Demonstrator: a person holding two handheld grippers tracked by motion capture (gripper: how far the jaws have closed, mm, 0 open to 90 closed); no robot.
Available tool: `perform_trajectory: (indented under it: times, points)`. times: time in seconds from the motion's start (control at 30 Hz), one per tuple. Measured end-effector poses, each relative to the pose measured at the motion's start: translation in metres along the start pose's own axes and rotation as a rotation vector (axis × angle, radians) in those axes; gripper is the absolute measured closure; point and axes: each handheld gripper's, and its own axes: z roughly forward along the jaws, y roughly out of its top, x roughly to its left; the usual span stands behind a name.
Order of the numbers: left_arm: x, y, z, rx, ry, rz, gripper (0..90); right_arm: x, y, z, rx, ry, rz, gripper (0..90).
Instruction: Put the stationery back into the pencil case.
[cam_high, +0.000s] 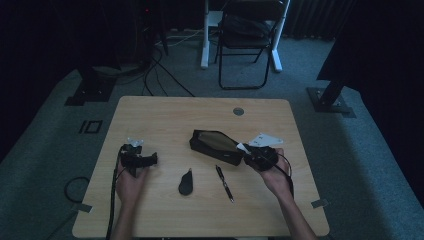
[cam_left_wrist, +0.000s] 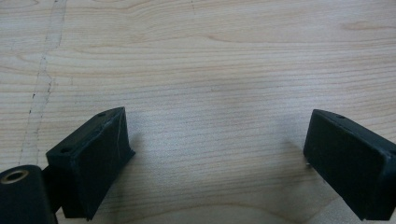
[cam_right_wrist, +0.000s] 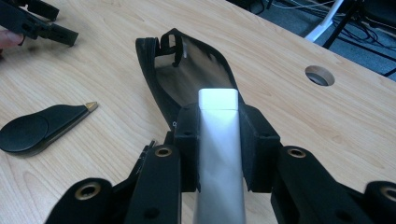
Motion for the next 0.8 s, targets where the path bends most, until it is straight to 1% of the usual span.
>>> perform_trajectory:
  times: [0.2,0.8]
  points:
    - [0.0001,0.0,0.0,0.0,0.0,0.001,7.2,-0.0021,0.0022,0.0011,-0.001,0.005,0.012,71.5]
    - [0.0001,0.0,-0.0001,0.001,0.0,0.001,7.2,-0.0061,0.0102,0.0096,-0.009,0.01,0.02,71.5]
